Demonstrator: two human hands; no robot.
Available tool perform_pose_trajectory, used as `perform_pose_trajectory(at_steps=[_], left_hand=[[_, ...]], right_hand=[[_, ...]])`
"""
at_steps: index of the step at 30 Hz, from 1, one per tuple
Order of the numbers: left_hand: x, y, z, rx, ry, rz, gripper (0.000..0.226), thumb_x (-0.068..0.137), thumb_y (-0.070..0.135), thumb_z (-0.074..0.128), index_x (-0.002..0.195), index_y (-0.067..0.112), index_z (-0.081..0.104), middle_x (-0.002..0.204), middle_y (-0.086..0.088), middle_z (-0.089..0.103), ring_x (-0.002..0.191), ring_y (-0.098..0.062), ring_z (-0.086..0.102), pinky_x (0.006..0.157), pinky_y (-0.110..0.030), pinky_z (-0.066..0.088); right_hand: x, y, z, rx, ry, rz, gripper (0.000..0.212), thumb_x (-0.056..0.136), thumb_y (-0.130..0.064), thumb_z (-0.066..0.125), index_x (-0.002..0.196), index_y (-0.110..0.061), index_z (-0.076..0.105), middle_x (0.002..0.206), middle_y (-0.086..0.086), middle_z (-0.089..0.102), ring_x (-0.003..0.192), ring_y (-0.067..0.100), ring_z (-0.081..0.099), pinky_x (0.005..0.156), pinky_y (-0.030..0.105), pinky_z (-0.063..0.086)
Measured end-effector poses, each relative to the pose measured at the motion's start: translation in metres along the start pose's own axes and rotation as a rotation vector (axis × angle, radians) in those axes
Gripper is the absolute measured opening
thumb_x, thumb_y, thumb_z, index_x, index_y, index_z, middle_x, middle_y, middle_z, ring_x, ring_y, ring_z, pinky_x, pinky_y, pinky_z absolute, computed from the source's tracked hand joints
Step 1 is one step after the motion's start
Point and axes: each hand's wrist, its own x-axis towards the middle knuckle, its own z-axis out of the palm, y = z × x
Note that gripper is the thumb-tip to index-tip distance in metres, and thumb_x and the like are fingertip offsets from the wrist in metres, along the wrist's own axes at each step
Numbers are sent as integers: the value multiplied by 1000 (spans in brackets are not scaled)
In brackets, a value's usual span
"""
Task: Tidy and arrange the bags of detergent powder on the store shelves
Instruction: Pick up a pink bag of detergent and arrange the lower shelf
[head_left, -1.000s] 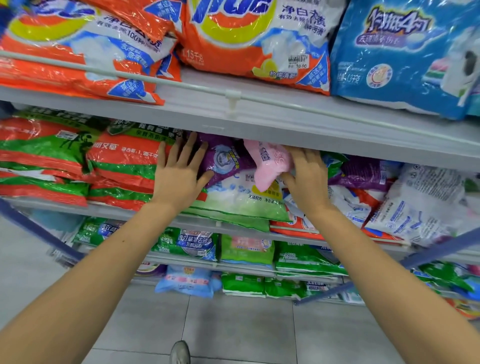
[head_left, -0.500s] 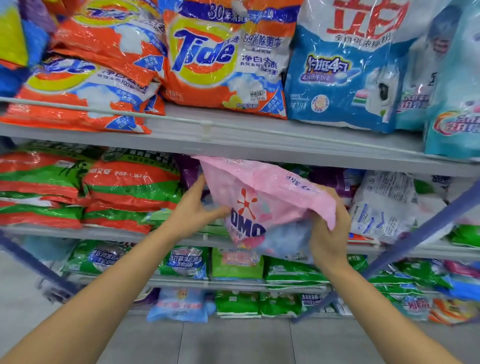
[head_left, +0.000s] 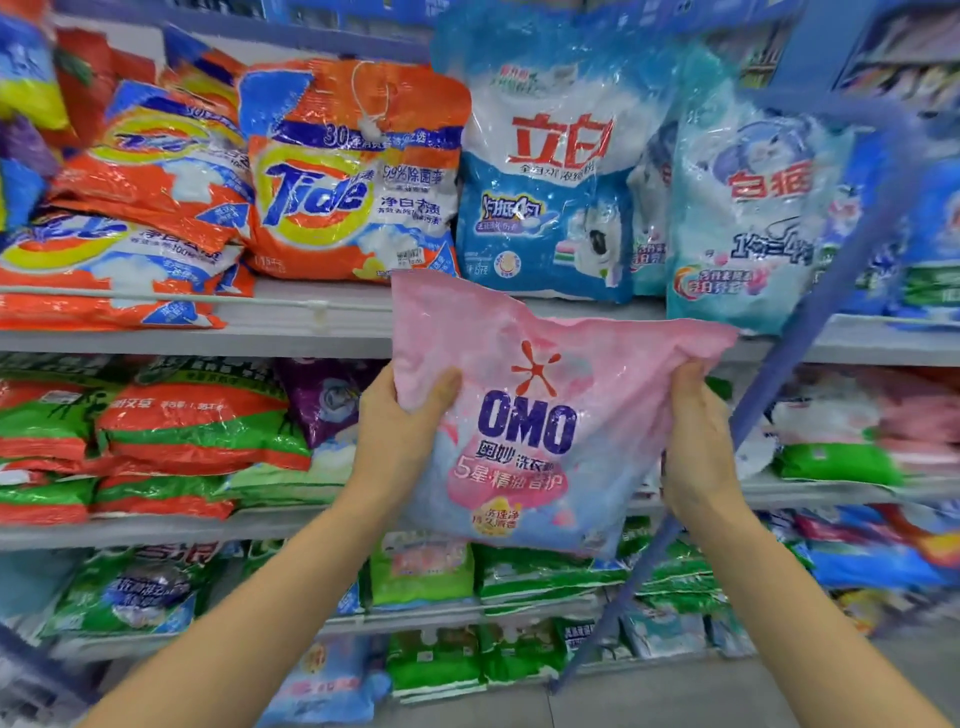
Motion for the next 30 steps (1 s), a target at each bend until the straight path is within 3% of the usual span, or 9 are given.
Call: perform_pose_trajectory(at_steps=[3,7,11,14,18,21,23,25,30], left_hand=[[0,19,21,22,-15,93,10,82,24,70,82,25,61,79,9,67,63,8,60,61,-8,44],[6,33,54,29,-33,140,38,68,47,72,87,15,64,82,2,68,69,-3,59,66,-21,46],[3,51,92,-46,-147,150,60,61,63,74,92,12,67,86,-2,71,77,-16,65,71,-32,51],[-2,62,125,-139,-241,94,44,59,49,72,84,14,67,77,2,72,69,-11,67,64,-27,53],[-8,70,169,-241,-329,80,28,60,41,73,78,21,65,68,10,72,64,-4,67,57,-18,51],[-13,73,201,-297,-364,65,29,61,43,73,75,19,65,72,4,71,69,-14,67,65,-30,54],[-19,75,223,-331,-393,68,30,61,43,72,76,18,66,73,4,71,67,-11,65,65,-29,53],[-27,78,245,-341,-437,91,33,64,43,72,83,16,67,80,1,72,73,-12,66,68,-27,53],[-53,80,307,-346,-530,94,26,67,41,70,80,19,66,72,8,71,66,-1,65,59,-13,49]], right_hand=[[-1,-11,-22,45,94,1,33,99,-36,34,80,-23,58,66,-18,62,62,-8,56,59,13,43],[2,-27,-50,111,215,26,33,96,-38,40,84,-18,64,80,-8,70,80,7,65,75,23,52],[3,-42,-83,144,404,-1,35,98,-32,43,76,-13,62,66,-8,70,68,7,66,66,21,53],[2,-51,-110,167,490,0,35,96,-35,45,82,-10,65,84,5,70,87,23,64,84,39,50],[-1,-66,-144,206,595,-23,31,97,-32,45,105,-9,64,107,7,68,107,22,62,99,41,46],[-6,-71,-170,243,659,-112,26,92,-39,53,93,-17,67,100,4,66,98,19,59,89,38,48],[-11,-74,-186,214,674,-180,37,75,-58,66,76,-22,62,86,9,54,86,21,49,79,38,40],[-15,-75,-206,204,705,-201,62,57,-70,73,87,-18,59,94,9,48,87,22,43,77,41,35],[-16,-79,-273,208,819,-229,82,49,-70,79,87,-1,57,89,14,43,89,23,39,77,41,30]])
